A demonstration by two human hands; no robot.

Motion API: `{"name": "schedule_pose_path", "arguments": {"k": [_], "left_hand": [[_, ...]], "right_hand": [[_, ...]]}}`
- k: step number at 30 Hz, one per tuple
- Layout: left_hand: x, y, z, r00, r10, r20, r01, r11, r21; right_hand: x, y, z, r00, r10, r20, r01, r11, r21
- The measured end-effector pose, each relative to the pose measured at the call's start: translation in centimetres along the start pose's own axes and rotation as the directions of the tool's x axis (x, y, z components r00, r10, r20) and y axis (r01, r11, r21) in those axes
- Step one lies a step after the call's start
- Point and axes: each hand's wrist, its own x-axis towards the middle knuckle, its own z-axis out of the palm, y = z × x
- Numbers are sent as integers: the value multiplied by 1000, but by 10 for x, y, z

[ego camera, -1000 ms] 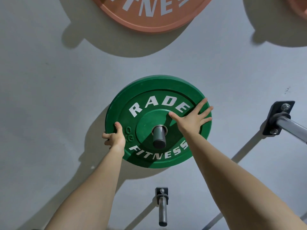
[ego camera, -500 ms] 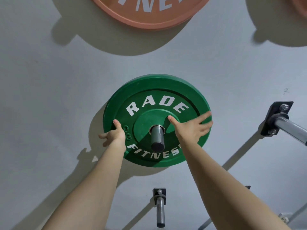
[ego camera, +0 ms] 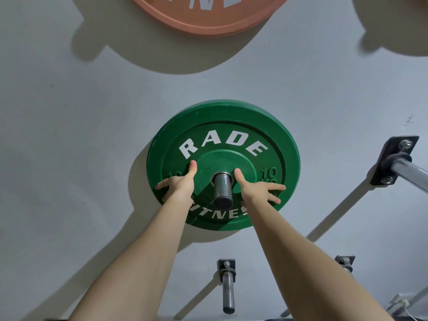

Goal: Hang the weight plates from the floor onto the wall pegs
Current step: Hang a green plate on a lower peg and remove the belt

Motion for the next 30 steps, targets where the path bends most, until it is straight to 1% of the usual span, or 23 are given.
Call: {"name": "schedule_pose_path", "arguments": {"k": [3, 6, 8, 10, 11, 12, 14, 17, 18, 21, 24, 27, 30], "left_hand": [[0, -1, -1, 1000, -8, 1, 8, 1000, 30], [-13, 6, -7, 999, -21, 34, 16, 989, 149], [-11, 11, -12, 999, 14, 43, -24, 973, 231], [-4, 12, -18, 998, 24, 54, -42, 937, 347], [-5, 12, -23, 997, 29, 69, -53, 927, 372], [-12, 13, -28, 996, 49, 76, -73, 928, 364], [-30, 14, -35, 989, 125, 75, -144, 918, 369], [-59, 14, -41, 955, 285, 86, -287, 806, 518], [-69, 15, -42, 937, 332, 106, -333, 762, 555], [-100, 13, -45, 886, 413, 214, -446, 626, 640], [-136, 8, -52, 826, 491, 279, -528, 496, 689], [-170, 0, -60, 808, 486, 332, -551, 426, 717], [-209, -4, -70, 775, 500, 386, -585, 339, 737]], "right_hand": [[2, -1, 0, 1000, 14, 19, -14, 1000, -19], [6, -3, -1, 999, 40, 25, -39, 998, -52], [9, -3, -7, 998, 43, 43, -38, 993, -112], [18, 2, -14, 995, 64, 71, -55, 991, -122], [17, 3, -21, 994, 65, 83, -53, 989, -135], [15, 2, -28, 993, 45, 105, -26, 984, -177], [9, -5, -43, 986, -86, 141, 123, 952, -280], [-5, -13, -66, 946, -283, 161, 325, 857, -401], [-8, -16, -71, 930, -324, 173, 367, 820, -439], [-18, -15, -90, 889, -395, 232, 457, 731, -507], [-46, -17, -119, 860, -436, 266, 507, 670, -542], [-71, -13, -149, 832, -464, 305, 548, 597, -586], [-102, -12, -183, 810, -505, 298, 562, 525, -639]]}}
